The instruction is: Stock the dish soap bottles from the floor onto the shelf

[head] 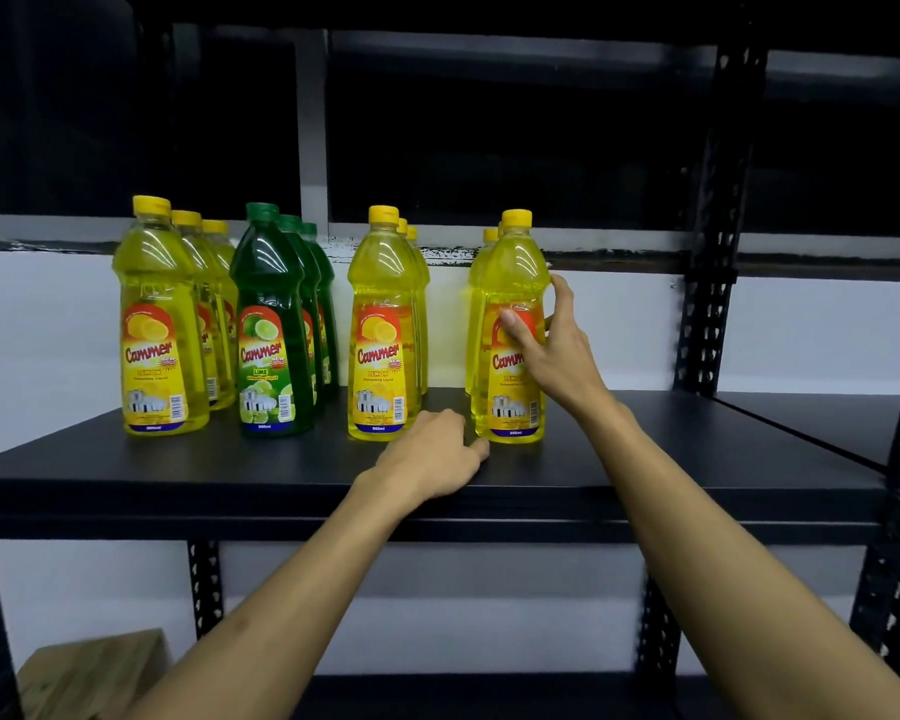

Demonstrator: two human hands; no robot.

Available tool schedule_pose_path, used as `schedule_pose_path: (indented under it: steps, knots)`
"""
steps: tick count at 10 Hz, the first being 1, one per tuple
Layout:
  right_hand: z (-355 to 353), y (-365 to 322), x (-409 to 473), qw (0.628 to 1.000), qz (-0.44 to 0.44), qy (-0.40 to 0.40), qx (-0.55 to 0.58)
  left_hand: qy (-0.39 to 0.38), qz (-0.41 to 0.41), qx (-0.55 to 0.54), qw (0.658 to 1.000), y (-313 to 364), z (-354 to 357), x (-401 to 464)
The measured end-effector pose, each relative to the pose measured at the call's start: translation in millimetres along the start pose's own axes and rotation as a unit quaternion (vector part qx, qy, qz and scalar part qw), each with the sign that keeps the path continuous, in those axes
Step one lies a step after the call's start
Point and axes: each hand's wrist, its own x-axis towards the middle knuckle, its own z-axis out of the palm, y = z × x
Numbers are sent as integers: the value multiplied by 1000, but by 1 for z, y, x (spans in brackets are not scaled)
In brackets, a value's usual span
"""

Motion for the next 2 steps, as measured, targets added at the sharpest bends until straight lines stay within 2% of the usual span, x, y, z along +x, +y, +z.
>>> schedule_pose_path:
  steps: [1,2]
  knots:
    - [-16,-21,-14,999,42,25,-11,71,23,5,997,4,-11,-23]
    - [-51,-47,-52,993,-30,115,-4,175,81,17,981,-8,6,-72]
